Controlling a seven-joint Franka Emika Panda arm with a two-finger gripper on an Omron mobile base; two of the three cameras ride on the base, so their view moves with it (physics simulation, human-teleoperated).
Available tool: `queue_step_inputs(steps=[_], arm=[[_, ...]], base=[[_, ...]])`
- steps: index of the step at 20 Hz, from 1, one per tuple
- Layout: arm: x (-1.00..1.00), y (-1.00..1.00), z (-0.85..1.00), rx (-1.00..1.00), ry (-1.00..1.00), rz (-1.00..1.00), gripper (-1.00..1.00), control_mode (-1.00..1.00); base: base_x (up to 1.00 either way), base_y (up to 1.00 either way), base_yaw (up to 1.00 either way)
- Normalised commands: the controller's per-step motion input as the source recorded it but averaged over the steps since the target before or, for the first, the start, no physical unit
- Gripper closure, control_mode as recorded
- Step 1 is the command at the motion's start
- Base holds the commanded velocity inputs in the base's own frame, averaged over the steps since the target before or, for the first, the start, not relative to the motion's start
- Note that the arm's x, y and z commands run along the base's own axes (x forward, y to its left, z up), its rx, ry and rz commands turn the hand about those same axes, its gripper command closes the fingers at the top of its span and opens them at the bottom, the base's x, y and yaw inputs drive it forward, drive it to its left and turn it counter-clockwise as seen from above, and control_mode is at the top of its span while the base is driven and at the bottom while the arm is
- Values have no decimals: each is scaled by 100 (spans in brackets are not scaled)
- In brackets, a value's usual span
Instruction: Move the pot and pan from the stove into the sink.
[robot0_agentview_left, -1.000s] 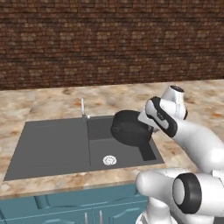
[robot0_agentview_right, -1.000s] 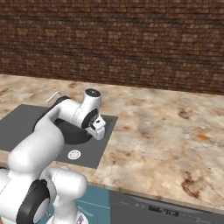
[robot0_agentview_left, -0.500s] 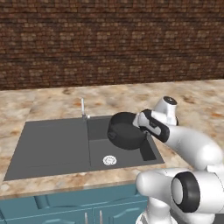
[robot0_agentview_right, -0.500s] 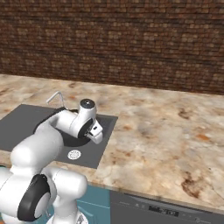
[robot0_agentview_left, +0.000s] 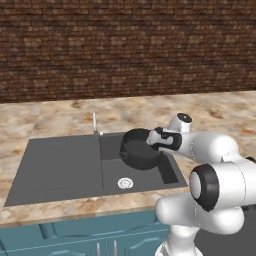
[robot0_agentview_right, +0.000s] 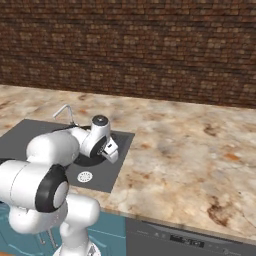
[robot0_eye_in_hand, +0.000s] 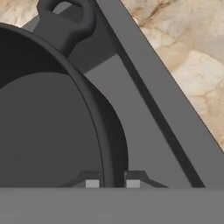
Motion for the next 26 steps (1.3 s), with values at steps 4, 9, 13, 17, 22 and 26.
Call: queue_step_inputs(steps=[4,9,13,17,22,26], arm=[[41,10,-17,-3,0,0,100,-100],[33,14,-30,-6,0,0,100,-100],[30,22,-40,-7,0,0,100,-100],[33,21,-46,-5,0,0,100,-100],[24,7,-55,-1,0,0,100,-100],[17,0,-46,0,-5,0,100,-100]], base=[[0,0,0],[0,0,0],[0,0,0],[0,0,0],[0,0,0],[0,0,0]])
